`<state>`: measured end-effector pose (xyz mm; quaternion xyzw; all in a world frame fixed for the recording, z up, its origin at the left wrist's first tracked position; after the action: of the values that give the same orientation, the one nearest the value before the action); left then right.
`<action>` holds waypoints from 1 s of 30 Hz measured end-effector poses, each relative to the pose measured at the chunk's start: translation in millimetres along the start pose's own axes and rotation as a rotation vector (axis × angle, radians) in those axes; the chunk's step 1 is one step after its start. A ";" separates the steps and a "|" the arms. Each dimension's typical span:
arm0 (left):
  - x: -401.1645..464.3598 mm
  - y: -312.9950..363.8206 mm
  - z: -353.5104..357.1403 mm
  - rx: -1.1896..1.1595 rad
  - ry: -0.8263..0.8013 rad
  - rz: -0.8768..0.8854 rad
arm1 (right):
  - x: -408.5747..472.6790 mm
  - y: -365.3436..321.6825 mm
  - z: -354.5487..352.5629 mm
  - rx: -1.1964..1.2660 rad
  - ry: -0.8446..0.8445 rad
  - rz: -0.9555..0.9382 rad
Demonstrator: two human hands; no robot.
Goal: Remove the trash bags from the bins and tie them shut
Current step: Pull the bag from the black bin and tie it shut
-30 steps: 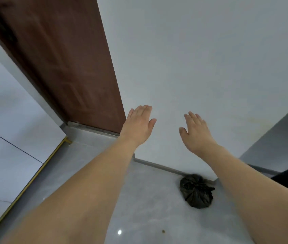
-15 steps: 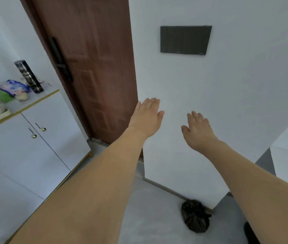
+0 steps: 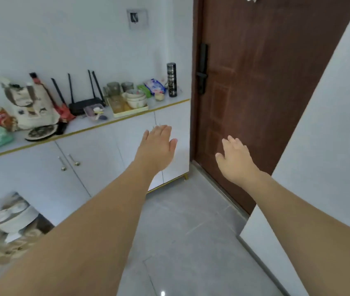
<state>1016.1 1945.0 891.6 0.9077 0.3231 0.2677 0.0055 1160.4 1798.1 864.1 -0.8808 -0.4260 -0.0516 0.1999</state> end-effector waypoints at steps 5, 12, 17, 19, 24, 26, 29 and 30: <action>-38.7 -148.6 -41.9 0.066 0.013 -0.185 | 23.1 -135.6 51.9 0.031 -0.036 -0.155; -100.5 -364.1 -107.2 0.148 0.049 -0.411 | 10.8 -361.5 142.5 0.156 -0.219 -0.368; -141.5 -457.2 -121.2 0.159 0.059 -0.539 | -1.9 -463.2 185.9 0.190 -0.302 -0.498; -153.4 -475.7 -119.5 0.163 0.047 -0.573 | -2.6 -483.0 201.5 0.191 -0.335 -0.517; -180.1 -504.5 -118.5 0.203 0.051 -0.639 | -4.2 -511.3 235.5 0.179 -0.389 -0.580; -181.4 -515.8 -117.8 0.228 0.065 -0.634 | -1.6 -521.0 249.7 0.179 -0.403 -0.607; -183.3 -535.7 -107.9 0.210 0.066 -0.654 | 8.2 -531.0 277.7 0.189 -0.428 -0.609; -186.2 -544.3 -101.2 0.204 0.062 -0.662 | 11.9 -532.3 290.0 0.180 -0.441 -0.599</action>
<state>528.2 2249.4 789.0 0.7411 0.6251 0.2451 -0.0086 734.4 2218.2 766.0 -0.6861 -0.7002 0.1207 0.1560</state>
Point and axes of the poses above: each hand's wrist, its own x-axis towards the middle knuckle, its own z-axis out of the palm, y = z × x, the point moved 8 cm from there along x, towards the middle knuckle, and after that the axes turned 13 degrees about y, right-handed, at the moved point
